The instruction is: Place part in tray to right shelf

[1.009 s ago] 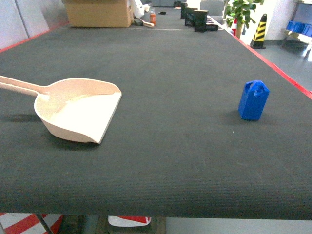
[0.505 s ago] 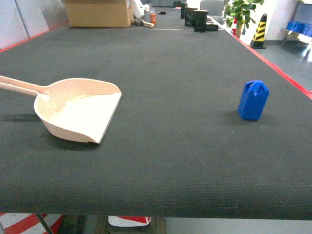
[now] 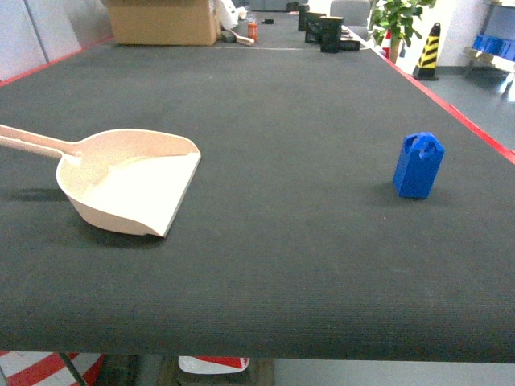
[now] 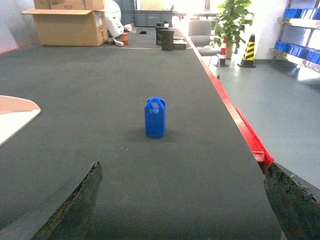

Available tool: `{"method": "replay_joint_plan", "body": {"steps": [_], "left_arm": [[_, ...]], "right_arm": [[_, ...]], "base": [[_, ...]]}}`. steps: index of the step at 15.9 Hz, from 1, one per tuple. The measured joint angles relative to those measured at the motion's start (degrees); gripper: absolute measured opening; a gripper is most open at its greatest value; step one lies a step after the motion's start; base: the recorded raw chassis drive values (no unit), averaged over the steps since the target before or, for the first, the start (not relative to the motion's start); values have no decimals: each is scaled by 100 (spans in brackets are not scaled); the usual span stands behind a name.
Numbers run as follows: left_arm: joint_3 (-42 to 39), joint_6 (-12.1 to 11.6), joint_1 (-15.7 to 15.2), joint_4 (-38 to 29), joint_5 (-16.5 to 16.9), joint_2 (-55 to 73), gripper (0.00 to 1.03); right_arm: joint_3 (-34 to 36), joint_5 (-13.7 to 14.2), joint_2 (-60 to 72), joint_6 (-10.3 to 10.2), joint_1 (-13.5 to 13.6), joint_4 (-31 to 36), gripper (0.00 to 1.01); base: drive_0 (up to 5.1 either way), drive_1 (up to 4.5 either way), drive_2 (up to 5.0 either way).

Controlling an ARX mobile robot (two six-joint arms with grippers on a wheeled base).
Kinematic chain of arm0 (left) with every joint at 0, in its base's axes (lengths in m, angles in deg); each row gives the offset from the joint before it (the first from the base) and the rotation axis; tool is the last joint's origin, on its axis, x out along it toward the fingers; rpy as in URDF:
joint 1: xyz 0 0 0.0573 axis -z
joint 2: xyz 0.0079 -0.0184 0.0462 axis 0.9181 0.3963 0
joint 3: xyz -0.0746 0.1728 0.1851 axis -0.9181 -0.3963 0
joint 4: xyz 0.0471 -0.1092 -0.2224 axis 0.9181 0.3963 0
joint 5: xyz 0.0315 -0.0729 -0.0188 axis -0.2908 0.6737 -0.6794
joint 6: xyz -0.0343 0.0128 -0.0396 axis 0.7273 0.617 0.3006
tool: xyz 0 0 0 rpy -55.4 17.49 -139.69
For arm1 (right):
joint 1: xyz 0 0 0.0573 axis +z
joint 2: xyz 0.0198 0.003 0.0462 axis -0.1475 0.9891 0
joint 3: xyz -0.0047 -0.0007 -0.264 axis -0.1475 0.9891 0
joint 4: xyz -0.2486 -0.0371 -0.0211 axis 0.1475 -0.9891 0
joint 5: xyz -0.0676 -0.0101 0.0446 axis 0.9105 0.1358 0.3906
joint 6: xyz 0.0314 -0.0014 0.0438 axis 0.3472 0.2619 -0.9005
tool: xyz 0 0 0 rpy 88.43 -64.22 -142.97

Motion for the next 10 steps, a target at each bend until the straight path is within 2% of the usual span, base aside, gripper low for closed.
{"method": "replay_joint_plan", "body": {"steps": [10], "left_arm": [[0, 2, 0, 0, 0, -2, 98]], "right_arm": [[0, 0, 0, 0, 0, 0, 98]], "base": [[0, 0, 0]]}}
